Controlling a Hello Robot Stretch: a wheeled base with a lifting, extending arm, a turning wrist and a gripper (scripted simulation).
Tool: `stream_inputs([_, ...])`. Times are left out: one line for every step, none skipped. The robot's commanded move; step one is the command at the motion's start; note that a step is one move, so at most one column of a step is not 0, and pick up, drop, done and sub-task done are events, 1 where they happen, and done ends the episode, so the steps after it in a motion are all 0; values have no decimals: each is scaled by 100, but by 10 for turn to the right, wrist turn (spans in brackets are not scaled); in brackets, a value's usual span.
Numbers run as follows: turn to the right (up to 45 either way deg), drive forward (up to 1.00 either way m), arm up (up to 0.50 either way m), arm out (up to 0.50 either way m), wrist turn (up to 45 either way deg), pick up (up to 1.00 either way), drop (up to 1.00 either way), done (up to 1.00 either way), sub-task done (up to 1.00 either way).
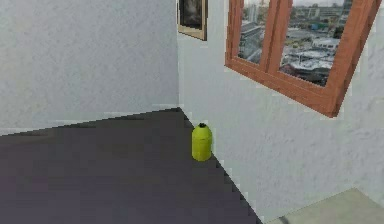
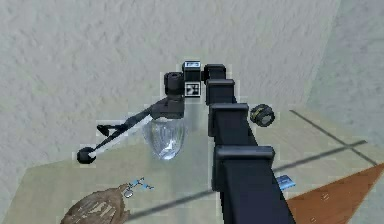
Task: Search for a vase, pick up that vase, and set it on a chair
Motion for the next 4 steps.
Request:
stream_inputs([0, 0, 0, 0, 450, 0, 0, 0, 0])
stream_inputs([0, 0, 0, 0, 210, 0, 0, 0, 0])
stream_inputs([0, 0, 0, 2, 0, 0, 0, 0, 0])
stream_inputs([0, 0, -20, 0, 0, 0, 0, 0, 0])
